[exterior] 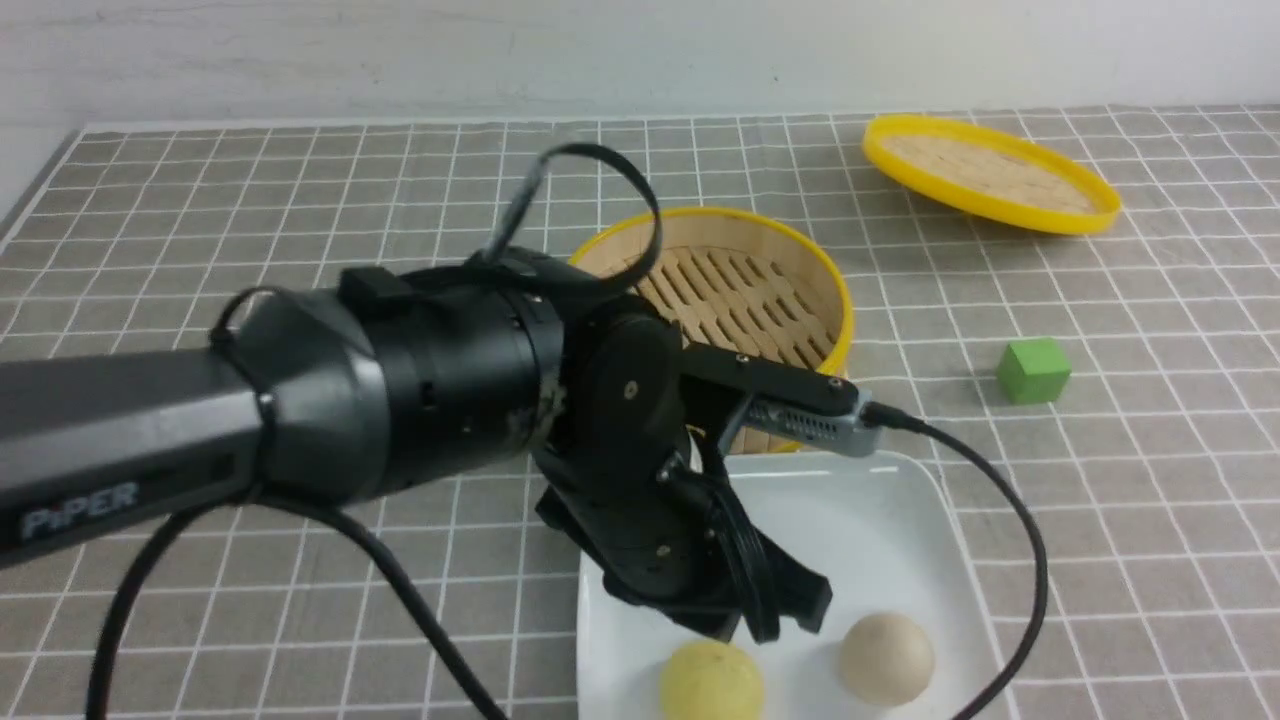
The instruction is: Put the steamed buns into the plate on the grey tablecloth.
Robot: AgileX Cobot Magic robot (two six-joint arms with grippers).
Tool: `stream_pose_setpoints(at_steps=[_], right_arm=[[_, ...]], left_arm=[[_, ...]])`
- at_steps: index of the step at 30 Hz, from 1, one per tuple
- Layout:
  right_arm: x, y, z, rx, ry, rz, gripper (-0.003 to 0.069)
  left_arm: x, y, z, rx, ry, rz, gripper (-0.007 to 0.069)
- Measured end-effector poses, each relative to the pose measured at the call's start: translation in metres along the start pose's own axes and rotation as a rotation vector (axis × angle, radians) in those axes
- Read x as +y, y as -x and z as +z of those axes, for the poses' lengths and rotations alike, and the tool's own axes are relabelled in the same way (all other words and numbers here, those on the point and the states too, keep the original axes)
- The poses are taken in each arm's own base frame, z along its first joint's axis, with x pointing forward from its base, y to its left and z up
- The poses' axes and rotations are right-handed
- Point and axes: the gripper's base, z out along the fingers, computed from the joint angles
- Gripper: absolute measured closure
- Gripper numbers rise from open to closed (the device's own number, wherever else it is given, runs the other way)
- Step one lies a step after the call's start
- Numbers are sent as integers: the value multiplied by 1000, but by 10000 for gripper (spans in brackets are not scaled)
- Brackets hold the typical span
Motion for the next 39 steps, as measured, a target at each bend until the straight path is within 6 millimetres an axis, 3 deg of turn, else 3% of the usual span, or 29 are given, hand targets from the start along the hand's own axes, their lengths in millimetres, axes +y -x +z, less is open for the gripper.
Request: stream_pose_setpoints(at_steps=[3,6,10,13,16,17,18,19,22,24,31,39], right_arm=[[-3,-10,-14,-74,25,39,661],[-9,-21,-26,-157,25,64,660],[-21,-38,-29,-263,-2,67,659],[-24,-36,-4,-361,-21,13,658],[-23,-33,27,-431,-9,-46,658],[-22,-32,26,-444,-6,-49,658],[-20,-29,40,-475,9,-73,657],[-20,-29,42,-467,7,-73,657],[-18,-27,61,-504,34,-95,655],[-18,-29,68,-513,43,-100,654],[-21,-39,83,-481,33,-111,648],[-22,-41,86,-460,26,-114,645]], left_arm=[[0,3,13,-10,-4,-16,263],[-1,5,13,-12,-11,-21,167],[-5,14,-7,-49,-22,-9,130],[-9,19,-33,-113,-34,9,177],[-11,20,-53,-164,-41,22,293],[-11,20,-54,-168,-43,23,313],[-11,20,-59,-180,-42,26,395],[-11,20,-59,-180,-41,27,406],[-11,19,-61,-179,-35,34,561],[-10,19,-61,-180,-31,38,610],[-9,20,-61,-187,-21,48,622],[-10,24,-62,-239,-25,55,622]])
